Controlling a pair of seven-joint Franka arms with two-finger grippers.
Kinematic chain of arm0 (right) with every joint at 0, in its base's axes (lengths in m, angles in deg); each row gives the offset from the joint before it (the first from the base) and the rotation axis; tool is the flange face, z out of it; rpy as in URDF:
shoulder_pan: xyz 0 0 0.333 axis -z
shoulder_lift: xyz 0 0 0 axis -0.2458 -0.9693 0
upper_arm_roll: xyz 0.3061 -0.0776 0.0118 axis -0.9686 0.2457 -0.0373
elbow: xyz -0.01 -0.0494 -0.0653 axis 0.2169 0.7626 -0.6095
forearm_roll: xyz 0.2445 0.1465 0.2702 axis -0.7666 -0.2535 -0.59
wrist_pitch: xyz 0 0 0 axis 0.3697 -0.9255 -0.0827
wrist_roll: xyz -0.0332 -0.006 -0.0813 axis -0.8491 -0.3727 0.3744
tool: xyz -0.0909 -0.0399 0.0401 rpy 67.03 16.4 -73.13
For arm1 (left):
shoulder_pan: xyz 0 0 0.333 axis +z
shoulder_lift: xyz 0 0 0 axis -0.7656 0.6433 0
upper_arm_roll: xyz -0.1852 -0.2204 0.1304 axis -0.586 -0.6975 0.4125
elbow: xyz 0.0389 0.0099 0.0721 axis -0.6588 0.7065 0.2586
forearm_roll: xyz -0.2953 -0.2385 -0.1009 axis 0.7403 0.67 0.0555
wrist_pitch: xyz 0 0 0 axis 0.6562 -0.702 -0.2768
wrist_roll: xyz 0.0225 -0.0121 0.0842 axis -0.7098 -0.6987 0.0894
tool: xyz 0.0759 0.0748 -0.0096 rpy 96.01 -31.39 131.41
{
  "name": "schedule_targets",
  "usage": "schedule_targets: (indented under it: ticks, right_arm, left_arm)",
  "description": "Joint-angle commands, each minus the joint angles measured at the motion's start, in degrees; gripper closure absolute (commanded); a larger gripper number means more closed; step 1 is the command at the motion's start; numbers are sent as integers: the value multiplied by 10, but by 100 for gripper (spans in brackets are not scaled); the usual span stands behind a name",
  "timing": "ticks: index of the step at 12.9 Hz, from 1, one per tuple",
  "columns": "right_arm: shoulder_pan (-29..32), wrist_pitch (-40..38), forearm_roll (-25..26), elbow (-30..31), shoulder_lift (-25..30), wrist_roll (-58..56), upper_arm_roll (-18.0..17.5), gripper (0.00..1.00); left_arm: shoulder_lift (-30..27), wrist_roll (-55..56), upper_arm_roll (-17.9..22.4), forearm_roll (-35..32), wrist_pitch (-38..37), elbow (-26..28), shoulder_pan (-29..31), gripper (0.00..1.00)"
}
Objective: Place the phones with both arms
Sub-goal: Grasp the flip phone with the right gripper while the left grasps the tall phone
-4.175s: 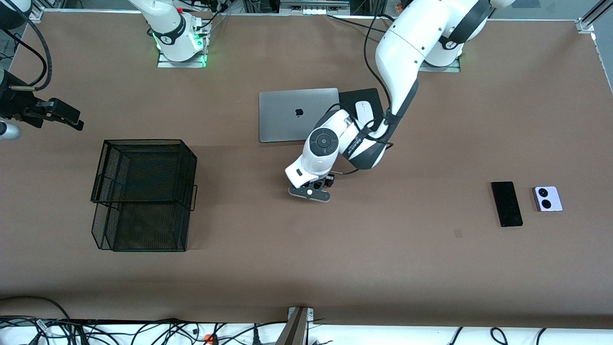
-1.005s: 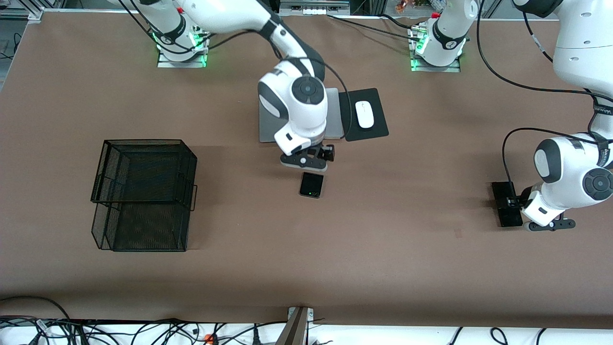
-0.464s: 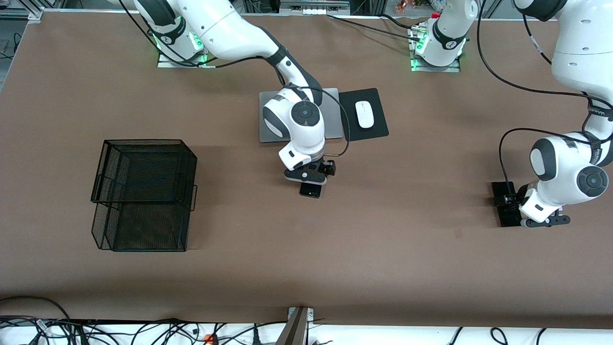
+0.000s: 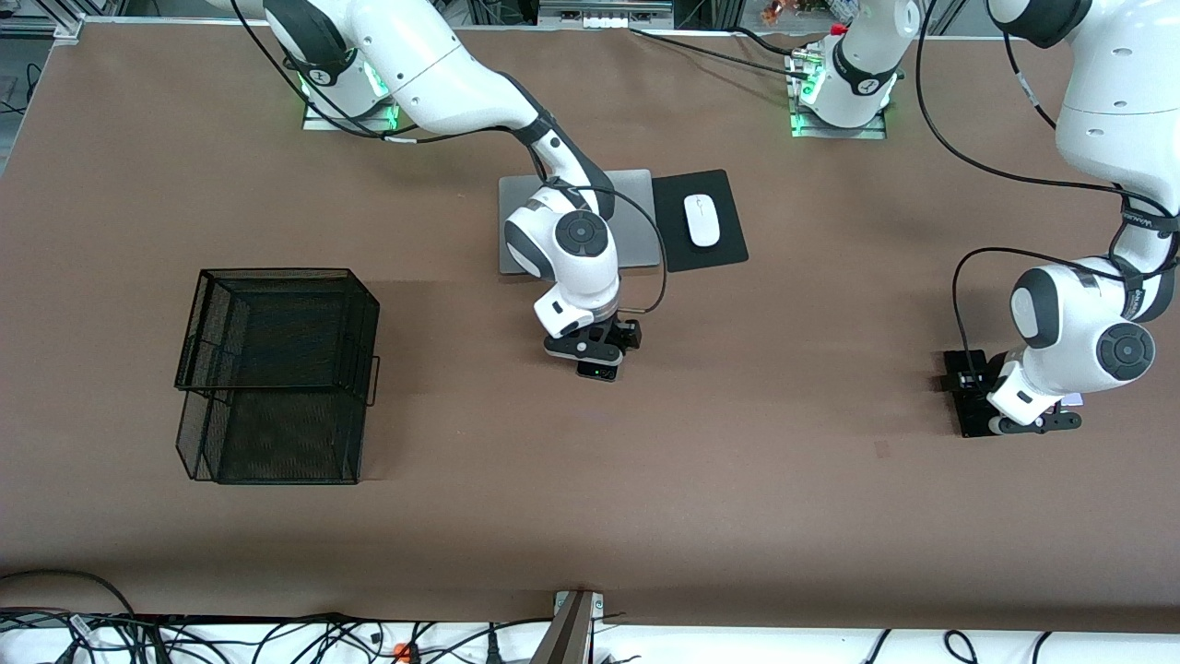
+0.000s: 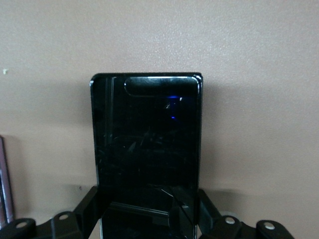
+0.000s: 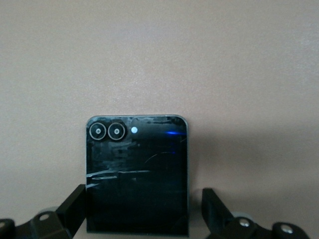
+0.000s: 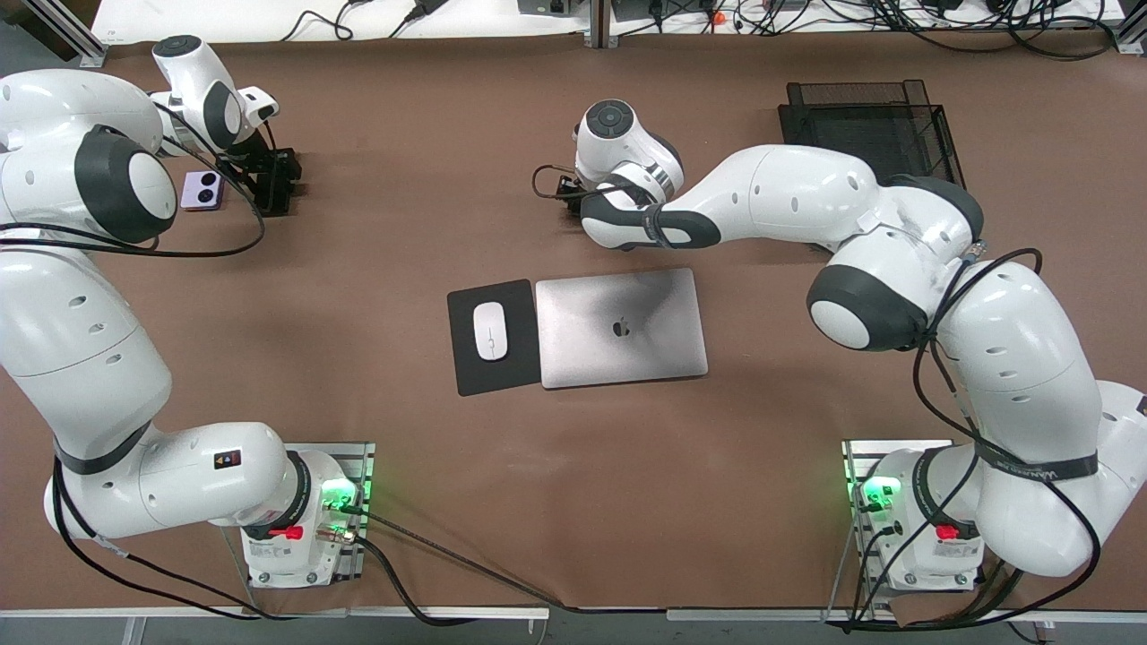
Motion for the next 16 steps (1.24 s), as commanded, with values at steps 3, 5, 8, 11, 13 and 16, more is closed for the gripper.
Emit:
schedule_targets:
  ticks: [3,5,8,11,13,16]
  right_arm:
    - [-2,6,9,-12,-11,8,1,53]
    - [-1,0,9,-16,-4,4,6,90]
    - [-3,-49,9,-32,16,3,7,100]
    - [-3,-135,9,-66,49,-3,7,100]
    - [-3,-191,8,-85,73,-5,6,100]
    - [3,-275,5,-88,128,-44,7,100]
  left_arm:
    - [-13,-13,-4,10,-7,1,2,75]
    - [-30,-12,-11,9,-42,-9,-2,74]
    - [-49,-15,-29,0,-116,-55,-4,80]
    - [-51,-15,-48,-2,-219,-133,-10,81]
    - [-51,-12,-71,4,-287,-177,-13,81]
    - [-57,-9,-124,8,-330,-202,-13,81]
